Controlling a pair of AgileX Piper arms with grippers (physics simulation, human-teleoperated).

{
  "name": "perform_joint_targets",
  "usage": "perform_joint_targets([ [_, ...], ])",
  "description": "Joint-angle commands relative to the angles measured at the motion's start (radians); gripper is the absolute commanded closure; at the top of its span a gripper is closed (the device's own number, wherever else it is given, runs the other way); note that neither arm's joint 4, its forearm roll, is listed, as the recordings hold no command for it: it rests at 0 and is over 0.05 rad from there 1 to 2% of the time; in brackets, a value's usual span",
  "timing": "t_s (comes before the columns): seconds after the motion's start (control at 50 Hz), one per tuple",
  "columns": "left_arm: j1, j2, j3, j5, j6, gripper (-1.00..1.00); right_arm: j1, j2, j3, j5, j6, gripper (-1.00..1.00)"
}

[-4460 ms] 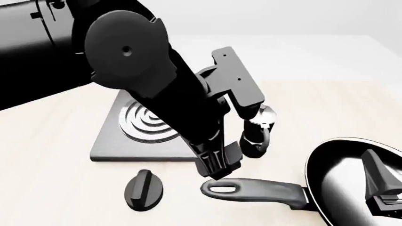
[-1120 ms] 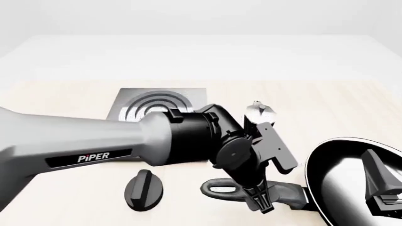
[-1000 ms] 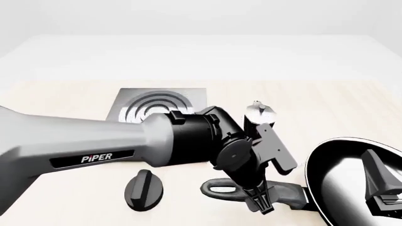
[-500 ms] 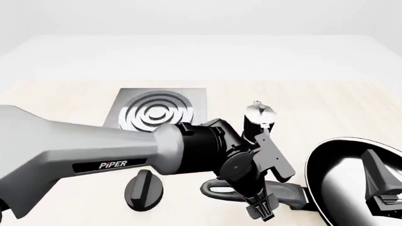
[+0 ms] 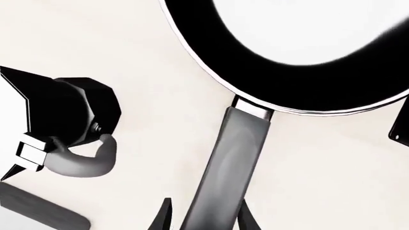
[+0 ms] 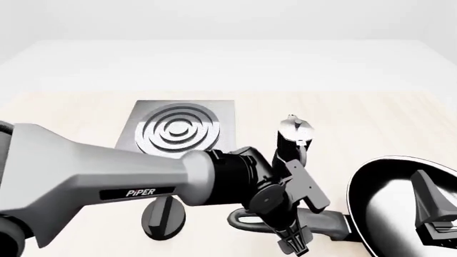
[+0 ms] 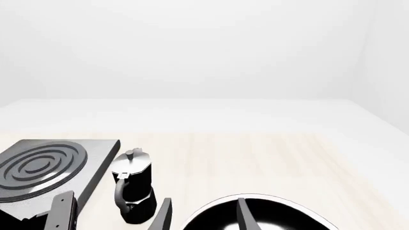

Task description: Put the frying pan on the stove.

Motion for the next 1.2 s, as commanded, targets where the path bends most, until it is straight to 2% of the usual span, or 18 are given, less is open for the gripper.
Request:
perform_joint_targets([
  [0.02, -0.007, 0.013, 0.011, -0.015, -0.003, 1.00, 0.000, 0.000, 0.000, 0.000, 0.000, -1.00],
  [0.2, -0.011, -0.028, -0.004, 0.013, 0.011, 1.00, 0.000, 0.000, 0.000, 0.000, 0.000, -1.00],
  [0.38, 0.029, -0.036, -0.116, 0.119, 0.103, 1.00, 0.000, 0.000, 0.000, 0.000, 0.000, -1.00],
  [0.52, 0.061, -0.024, -0.180, 0.161, 0.148, 1.00, 0.000, 0.000, 0.000, 0.000, 0.000, -1.00],
  [1.2, 0.079, -0.041, -0.302, 0.256, 0.252, 1.00, 0.000, 0.000, 0.000, 0.000, 0.000, -1.00],
])
